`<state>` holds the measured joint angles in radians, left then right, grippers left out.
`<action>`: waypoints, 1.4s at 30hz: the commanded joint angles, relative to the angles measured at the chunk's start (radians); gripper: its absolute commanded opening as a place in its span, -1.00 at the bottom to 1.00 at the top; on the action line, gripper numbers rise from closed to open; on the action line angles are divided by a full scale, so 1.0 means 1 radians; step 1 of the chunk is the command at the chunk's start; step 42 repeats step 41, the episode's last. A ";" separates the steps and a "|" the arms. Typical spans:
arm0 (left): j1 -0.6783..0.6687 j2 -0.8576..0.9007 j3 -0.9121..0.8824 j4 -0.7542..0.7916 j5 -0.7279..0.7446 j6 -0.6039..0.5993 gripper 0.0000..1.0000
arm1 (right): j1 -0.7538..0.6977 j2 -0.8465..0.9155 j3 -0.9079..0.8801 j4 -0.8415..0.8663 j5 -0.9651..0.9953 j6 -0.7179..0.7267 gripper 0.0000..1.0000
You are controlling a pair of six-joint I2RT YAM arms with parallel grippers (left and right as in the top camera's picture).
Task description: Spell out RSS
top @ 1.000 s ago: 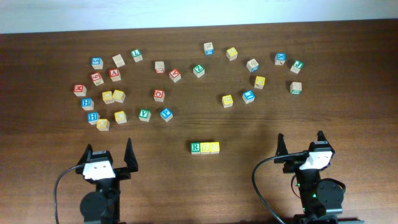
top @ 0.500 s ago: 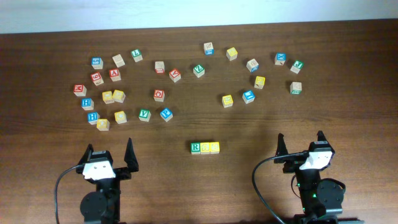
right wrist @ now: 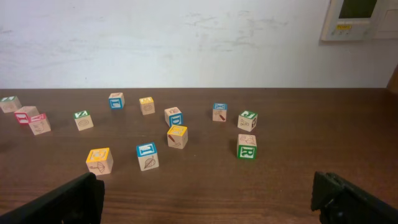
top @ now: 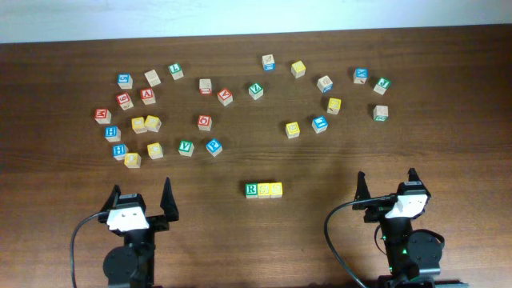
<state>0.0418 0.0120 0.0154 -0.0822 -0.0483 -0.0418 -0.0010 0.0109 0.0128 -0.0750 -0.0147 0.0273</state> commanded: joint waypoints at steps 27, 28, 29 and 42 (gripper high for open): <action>0.005 -0.006 -0.006 -0.001 0.018 0.016 0.98 | 0.006 -0.008 -0.007 -0.005 0.020 -0.024 0.97; 0.005 -0.006 -0.006 -0.001 0.018 0.016 0.98 | 0.006 -0.008 -0.007 -0.005 0.019 -0.024 0.96; 0.005 -0.006 -0.006 -0.001 0.018 0.016 0.98 | 0.006 -0.008 -0.007 -0.005 0.019 -0.023 0.97; 0.005 -0.006 -0.006 -0.001 0.018 0.016 0.98 | 0.006 -0.008 -0.007 -0.005 0.019 -0.023 0.97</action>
